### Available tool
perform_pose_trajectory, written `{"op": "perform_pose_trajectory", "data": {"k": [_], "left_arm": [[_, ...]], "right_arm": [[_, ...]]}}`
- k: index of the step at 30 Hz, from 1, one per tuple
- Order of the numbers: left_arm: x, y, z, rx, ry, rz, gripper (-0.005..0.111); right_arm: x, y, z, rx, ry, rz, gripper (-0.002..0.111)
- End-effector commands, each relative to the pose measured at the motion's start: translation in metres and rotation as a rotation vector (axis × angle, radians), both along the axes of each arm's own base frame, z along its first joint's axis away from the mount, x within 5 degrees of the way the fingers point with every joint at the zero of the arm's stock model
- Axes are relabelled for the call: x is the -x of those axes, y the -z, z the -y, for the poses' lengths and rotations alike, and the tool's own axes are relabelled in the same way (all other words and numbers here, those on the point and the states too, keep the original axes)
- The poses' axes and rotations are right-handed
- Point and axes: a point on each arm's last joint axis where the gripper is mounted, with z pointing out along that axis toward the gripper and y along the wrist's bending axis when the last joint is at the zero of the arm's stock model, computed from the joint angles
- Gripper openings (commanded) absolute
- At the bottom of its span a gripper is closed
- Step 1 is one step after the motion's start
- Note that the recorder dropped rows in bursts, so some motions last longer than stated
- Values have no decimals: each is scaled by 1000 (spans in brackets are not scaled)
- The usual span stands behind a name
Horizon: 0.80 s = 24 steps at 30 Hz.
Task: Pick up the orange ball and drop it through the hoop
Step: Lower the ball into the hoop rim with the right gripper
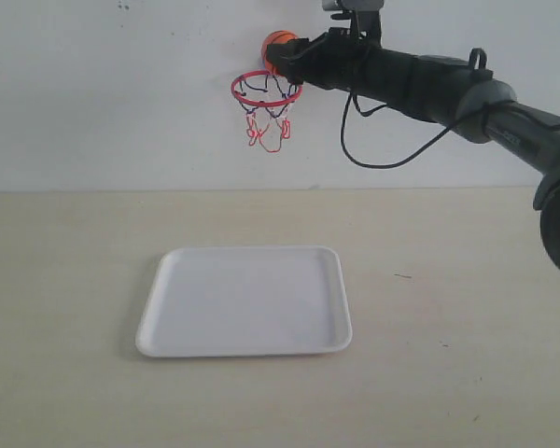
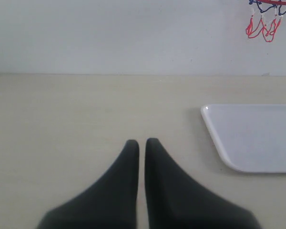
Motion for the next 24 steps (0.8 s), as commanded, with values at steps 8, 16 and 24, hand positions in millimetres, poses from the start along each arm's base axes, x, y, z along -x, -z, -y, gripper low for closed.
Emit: {"op": "perform_pose_trajectory", "data": {"k": [8, 16, 24], "left_arm": [[0, 0, 0, 5, -2, 4, 4], [0, 0, 0, 5, -2, 4, 4], [0, 0, 0, 5, -2, 4, 4]], "right_arm": [[1, -8, -13, -20, -13, 55, 0], [-1, -8, -12, -5, 7, 64, 0], [3, -8, -22, 24, 8, 89, 0]]}}
